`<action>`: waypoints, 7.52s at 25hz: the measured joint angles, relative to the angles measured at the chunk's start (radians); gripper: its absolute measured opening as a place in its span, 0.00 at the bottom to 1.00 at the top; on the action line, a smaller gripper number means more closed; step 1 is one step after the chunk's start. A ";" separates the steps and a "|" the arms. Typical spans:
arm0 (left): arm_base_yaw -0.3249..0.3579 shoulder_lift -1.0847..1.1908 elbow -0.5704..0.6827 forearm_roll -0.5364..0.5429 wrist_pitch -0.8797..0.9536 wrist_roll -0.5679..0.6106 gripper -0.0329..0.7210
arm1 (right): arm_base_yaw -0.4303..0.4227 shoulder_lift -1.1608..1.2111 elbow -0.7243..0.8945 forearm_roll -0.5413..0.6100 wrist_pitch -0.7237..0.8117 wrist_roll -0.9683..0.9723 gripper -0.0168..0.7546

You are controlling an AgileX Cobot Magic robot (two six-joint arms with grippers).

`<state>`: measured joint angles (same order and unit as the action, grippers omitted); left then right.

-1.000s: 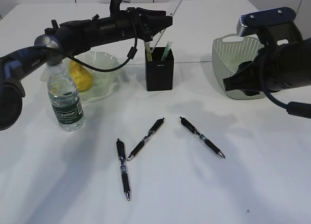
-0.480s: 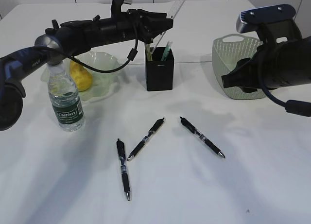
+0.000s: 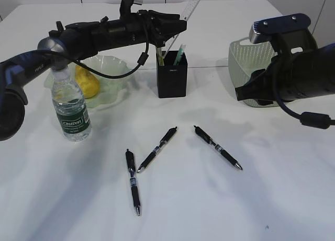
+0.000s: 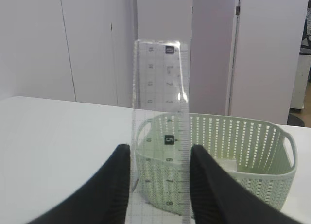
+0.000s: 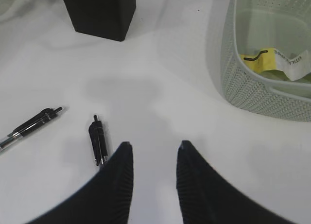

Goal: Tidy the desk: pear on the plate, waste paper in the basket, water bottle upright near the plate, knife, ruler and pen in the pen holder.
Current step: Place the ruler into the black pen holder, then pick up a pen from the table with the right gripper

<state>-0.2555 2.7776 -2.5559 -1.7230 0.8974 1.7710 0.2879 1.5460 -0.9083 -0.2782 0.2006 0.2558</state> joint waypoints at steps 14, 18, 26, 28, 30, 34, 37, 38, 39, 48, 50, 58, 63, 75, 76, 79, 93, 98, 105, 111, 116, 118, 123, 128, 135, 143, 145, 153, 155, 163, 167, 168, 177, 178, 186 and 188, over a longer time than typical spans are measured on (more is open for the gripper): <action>0.000 0.000 0.000 0.000 0.002 -0.008 0.38 | 0.000 0.006 0.000 0.000 -0.022 0.000 0.36; 0.000 0.000 0.000 0.000 0.002 -0.009 0.38 | 0.000 0.006 0.000 0.000 -0.022 0.000 0.36; 0.000 0.000 0.000 0.000 0.024 -0.009 0.38 | 0.000 0.006 0.000 0.000 -0.027 0.000 0.36; 0.000 0.000 0.000 0.000 0.026 -0.009 0.39 | 0.000 0.006 0.000 0.000 -0.027 0.000 0.36; 0.000 0.000 0.000 0.000 0.026 -0.009 0.39 | 0.000 0.006 0.000 0.000 -0.027 0.002 0.36; 0.000 0.000 0.000 0.000 0.026 -0.009 0.39 | 0.000 0.006 0.000 0.000 -0.027 0.002 0.36; 0.000 0.000 0.000 0.000 0.026 -0.009 0.39 | 0.000 0.006 0.000 0.000 -0.027 0.002 0.36; 0.000 0.000 0.000 0.000 0.026 -0.010 0.39 | 0.000 0.006 0.000 0.000 -0.028 0.002 0.36; 0.000 0.000 0.000 0.000 0.026 -0.010 0.40 | 0.000 0.006 0.000 0.000 -0.028 0.002 0.36; 0.000 0.000 0.000 0.000 0.024 -0.010 0.40 | 0.000 0.006 0.000 0.000 -0.030 0.004 0.36; 0.000 0.000 0.000 0.000 0.024 -0.010 0.40 | 0.000 0.006 0.000 0.000 -0.030 0.004 0.36; 0.000 0.000 0.000 0.000 0.020 -0.010 0.41 | 0.000 0.006 0.000 0.000 -0.030 0.004 0.36; 0.000 0.000 0.000 -0.002 0.008 -0.010 0.43 | 0.000 0.006 0.000 0.000 -0.030 0.006 0.36; 0.000 0.000 0.000 -0.008 0.002 -0.010 0.45 | 0.000 0.006 0.000 0.000 -0.032 0.006 0.36; 0.000 0.000 0.000 -0.010 0.002 -0.010 0.45 | 0.000 0.006 0.000 0.000 -0.032 0.006 0.36; 0.000 0.000 0.000 -0.014 0.005 -0.010 0.45 | 0.000 0.006 0.000 0.000 -0.032 0.006 0.36; 0.069 -0.004 0.000 0.026 0.135 -0.122 0.44 | 0.000 0.006 -0.030 0.000 0.055 0.006 0.36; 0.089 -0.007 0.009 0.053 0.134 -0.128 0.43 | 0.000 -0.002 -0.050 0.000 0.079 0.006 0.36; 0.089 -0.025 -0.005 0.058 0.134 -0.144 0.43 | 0.000 -0.004 -0.052 0.000 0.093 0.006 0.36; 0.089 -0.028 -0.070 0.070 0.134 -0.198 0.43 | 0.000 -0.004 -0.062 0.000 0.152 0.006 0.36; 0.089 -0.058 -0.088 0.074 0.125 -0.291 0.43 | 0.000 -0.004 -0.125 0.000 0.238 0.006 0.36; 0.089 -0.071 -0.088 0.070 0.123 -0.346 0.43 | 0.000 -0.004 -0.150 0.000 0.260 0.006 0.36; 0.089 -0.099 -0.089 0.024 0.104 -0.592 0.42 | 0.000 -0.004 -0.203 0.000 0.346 0.006 0.36; 0.089 -0.128 -0.089 -0.024 0.102 -0.852 0.41 | 0.000 -0.004 -0.264 0.001 0.453 0.006 0.36; 0.089 -0.149 -0.089 -0.033 0.078 -1.388 0.41 | 0.000 -0.004 -0.363 0.007 0.631 0.004 0.36; 0.119 -0.149 -0.089 -0.033 0.003 -1.705 0.35 | 0.000 -0.006 -0.423 0.077 0.807 -0.002 0.36; 0.130 -0.149 -0.089 -0.035 -0.053 -1.727 0.34 | 0.000 -0.007 -0.423 0.088 0.848 -0.002 0.36; 0.182 -0.149 -0.089 0.095 -0.256 -1.748 0.33 | 0.000 -0.008 -0.435 0.118 1.010 -0.004 0.36; 0.206 -0.149 -0.089 0.195 -0.256 -1.748 0.30 | 0.000 -0.010 -0.455 0.121 1.025 -0.010 0.36; 0.286 -0.175 -0.089 0.554 -0.166 -1.750 0.24 | 0.000 -0.028 -0.538 0.134 1.028 -0.021 0.36; 0.300 -0.241 -0.089 0.812 -0.101 -1.750 0.24 | 0.000 -0.030 -0.542 0.149 1.033 -0.024 0.36; 0.302 -0.256 -0.089 0.862 -0.084 -1.750 0.24 | 0.000 -0.030 -0.542 0.155 1.033 -0.026 0.36; 0.302 -0.366 -0.089 1.184 0.177 -1.750 0.24 | 0.000 -0.030 -0.542 0.179 1.037 -0.043 0.36; 0.302 -0.375 -0.089 1.215 0.210 -1.750 0.24 | 0.000 -0.030 -0.542 0.179 1.037 -0.048 0.36; 0.302 -0.477 -0.089 1.374 0.360 -1.750 0.24 | 0.000 -0.030 -0.542 0.211 1.039 -0.085 0.36; 0.302 -0.510 -0.089 1.400 0.361 -1.748 0.24 | 0.000 -0.030 -0.542 0.223 1.039 -0.098 0.36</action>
<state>0.0463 2.2673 -2.6451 -0.3233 1.2583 0.0233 0.2879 1.5163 -1.4507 -0.0554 1.2398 0.1580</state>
